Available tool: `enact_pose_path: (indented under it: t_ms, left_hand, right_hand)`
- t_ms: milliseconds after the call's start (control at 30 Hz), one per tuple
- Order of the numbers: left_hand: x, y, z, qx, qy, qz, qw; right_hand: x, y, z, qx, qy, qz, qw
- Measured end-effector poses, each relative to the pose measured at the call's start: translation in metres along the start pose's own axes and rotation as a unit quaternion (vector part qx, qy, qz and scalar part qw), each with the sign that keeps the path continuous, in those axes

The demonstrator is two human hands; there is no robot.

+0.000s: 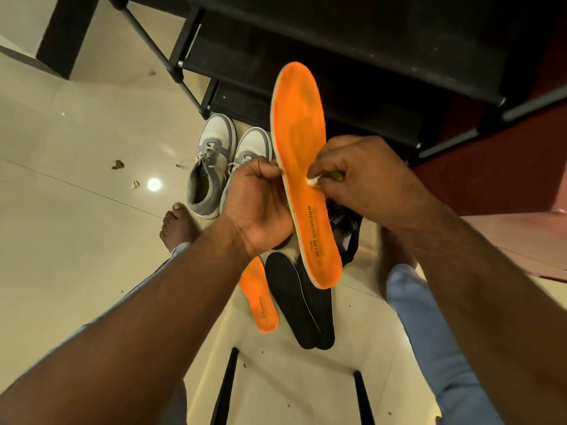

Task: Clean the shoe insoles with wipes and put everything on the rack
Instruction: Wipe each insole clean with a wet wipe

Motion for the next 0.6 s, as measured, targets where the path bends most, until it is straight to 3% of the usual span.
enact_pose_path:
  t_ms: [133, 300, 467, 600]
  left_hand:
    - [-0.006, -0.002, -0.001, 0.034, -0.013, 0.022, 0.999]
    - [-0.003, -0.003, -0.002, 0.018, -0.007, 0.012, 1.000]
    - [-0.003, -0.005, -0.001, -0.022, -0.009, 0.020, 1.000]
    - [-0.001, -0.001, 0.000, -0.010, -0.018, 0.031, 0.999]
  right_hand:
    - [0.018, -0.002, 0.009, 0.009, 0.043, -0.092, 0.995]
    - [-0.004, -0.002, 0.009, -0.036, 0.000, -0.060, 0.998]
    - [0.026, 0.000, 0.028, -0.018, 0.020, -0.149, 0.989]
    - [0.001, 0.000, 0.018, -0.052, -0.007, -0.063, 0.997]
Point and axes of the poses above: each hand's wrist, its own y-axis towards the middle knuckle, its own z-axis out of the palm, x = y × z, the point moved 1 cm from there along y, towards the middle knuckle, and after that the axes turned 11 degrees about y, right-handed, at the moved point
